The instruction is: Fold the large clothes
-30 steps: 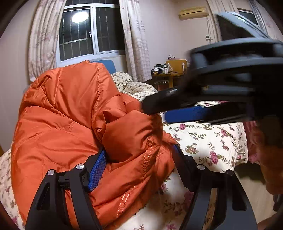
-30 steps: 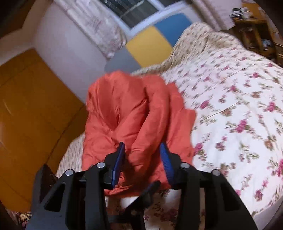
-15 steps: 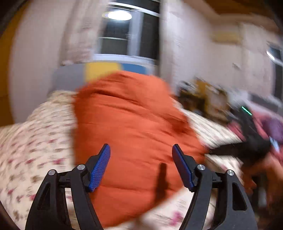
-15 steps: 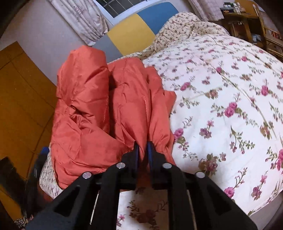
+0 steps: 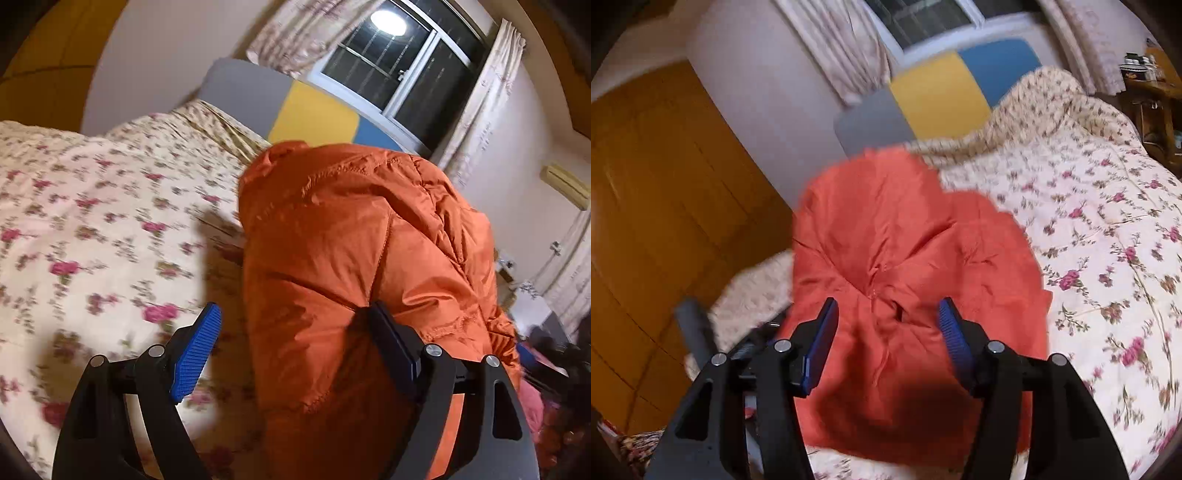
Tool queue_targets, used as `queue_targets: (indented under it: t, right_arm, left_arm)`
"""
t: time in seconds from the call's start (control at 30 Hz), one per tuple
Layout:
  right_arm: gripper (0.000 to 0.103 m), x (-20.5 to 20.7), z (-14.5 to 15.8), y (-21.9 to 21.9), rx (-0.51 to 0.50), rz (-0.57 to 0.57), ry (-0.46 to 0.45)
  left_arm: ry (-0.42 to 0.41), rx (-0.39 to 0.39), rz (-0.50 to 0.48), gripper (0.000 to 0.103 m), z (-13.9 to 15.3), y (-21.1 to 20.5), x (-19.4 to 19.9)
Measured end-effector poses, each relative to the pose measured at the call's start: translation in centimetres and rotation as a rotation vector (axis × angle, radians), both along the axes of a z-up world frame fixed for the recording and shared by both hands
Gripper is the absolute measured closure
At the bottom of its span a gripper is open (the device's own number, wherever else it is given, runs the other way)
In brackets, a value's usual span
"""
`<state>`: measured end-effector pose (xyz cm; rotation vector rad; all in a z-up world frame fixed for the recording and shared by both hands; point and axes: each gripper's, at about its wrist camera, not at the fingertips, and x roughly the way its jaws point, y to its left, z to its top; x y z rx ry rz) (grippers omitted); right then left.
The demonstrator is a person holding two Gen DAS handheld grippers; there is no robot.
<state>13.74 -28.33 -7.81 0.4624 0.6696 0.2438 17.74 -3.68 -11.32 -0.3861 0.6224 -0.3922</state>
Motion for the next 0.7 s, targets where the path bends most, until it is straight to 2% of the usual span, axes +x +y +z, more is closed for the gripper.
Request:
queue_targets:
  t: [0.03, 0.07, 0.13, 0.27, 0.3, 0.43, 0.5, 0.63, 0.7]
  right_arm:
    - [0.073, 0.8, -0.2, 0.4, -0.020, -0.002, 0.018]
    - [0.084, 1.5, -0.2, 0.7, -0.044, 0.000, 0.030]
    - [0.090, 1.3, 0.6, 1.1, -0.044, 0.020, 0.002]
    - [0.090, -0.8, 1.5, 0.3, -0.054, -0.007, -0.050]
    - [0.090, -1.4, 1.4, -0.3, -0.058, -0.032, -0.051]
    - [0.091, -1.8, -0.7, -2.6, -0.056, -0.113, -0.009]
    - [0.090, -1.5, -2.3, -3.9, -0.041, -0.144, 0.005]
    - [0.087, -0.9, -4.5, -4.5, -0.088, -0.186, 0.010]
    - [0.087, -0.7, -5.4, -4.6, -0.111, -0.200, 0.008]
  left_arm:
    - [0.005, -0.005, -0.005, 0.022, -0.1, -0.3, 0.1]
    - [0.008, -0.007, -0.007, 0.022, -0.3, -0.5, 0.4]
    - [0.009, -0.005, -0.015, 0.022, -0.1, -0.9, 0.5]
    - [-0.012, 0.018, -0.091, 0.022, 0.7, -2.4, 0.8]
    - [-0.029, 0.056, -0.109, 0.022, 1.1, -3.6, 0.6]
    - [-0.054, 0.124, -0.151, 0.021, 2.0, -6.5, 0.4]
    - [-0.062, 0.197, -0.166, 0.018, 2.3, -8.4, 0.4]
    - [-0.047, 0.326, -0.197, 0.005, 2.3, -11.6, 0.8]
    - [-0.040, 0.406, -0.199, 0.003, 1.7, -13.1, 1.1]
